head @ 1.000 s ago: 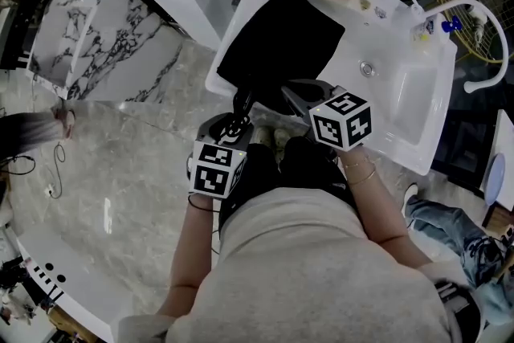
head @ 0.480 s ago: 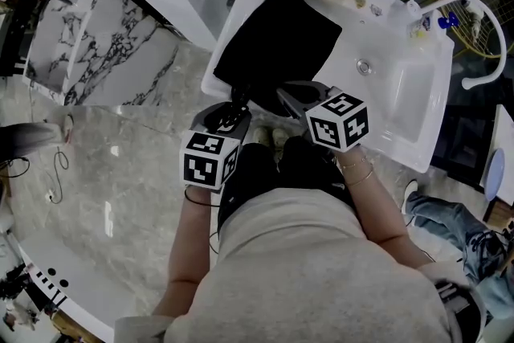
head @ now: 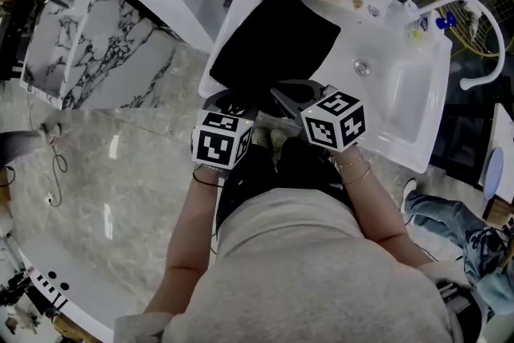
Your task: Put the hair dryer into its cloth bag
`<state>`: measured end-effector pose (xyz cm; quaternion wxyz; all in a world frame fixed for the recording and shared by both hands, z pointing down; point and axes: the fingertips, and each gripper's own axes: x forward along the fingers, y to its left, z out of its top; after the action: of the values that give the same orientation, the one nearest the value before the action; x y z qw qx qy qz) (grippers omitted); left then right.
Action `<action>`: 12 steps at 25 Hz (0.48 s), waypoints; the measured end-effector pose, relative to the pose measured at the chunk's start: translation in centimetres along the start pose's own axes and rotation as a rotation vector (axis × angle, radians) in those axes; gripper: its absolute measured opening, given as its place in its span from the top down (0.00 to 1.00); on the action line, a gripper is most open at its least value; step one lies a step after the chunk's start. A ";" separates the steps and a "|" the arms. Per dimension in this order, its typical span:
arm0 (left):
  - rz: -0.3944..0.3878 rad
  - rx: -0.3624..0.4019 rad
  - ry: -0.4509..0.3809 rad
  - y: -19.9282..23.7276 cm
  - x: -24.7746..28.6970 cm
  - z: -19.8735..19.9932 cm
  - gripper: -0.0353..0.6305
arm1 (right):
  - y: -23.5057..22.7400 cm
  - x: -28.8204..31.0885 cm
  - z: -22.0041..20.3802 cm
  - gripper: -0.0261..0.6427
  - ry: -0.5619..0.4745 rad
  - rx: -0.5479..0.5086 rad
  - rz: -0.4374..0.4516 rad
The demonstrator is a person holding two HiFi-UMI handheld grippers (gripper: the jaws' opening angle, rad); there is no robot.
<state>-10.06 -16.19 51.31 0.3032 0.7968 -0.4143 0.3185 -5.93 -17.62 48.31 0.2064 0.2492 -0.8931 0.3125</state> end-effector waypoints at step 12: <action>0.014 0.075 0.037 0.7 2.2 0.9 0.67 | -0.3 0.1 -0.3 0.94 -0.003 0.050 0.001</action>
<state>-9.45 -18.24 52.53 0.2786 0.7985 -0.4022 0.3506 -5.80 -17.64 48.75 0.1985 0.2545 -0.8854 0.3344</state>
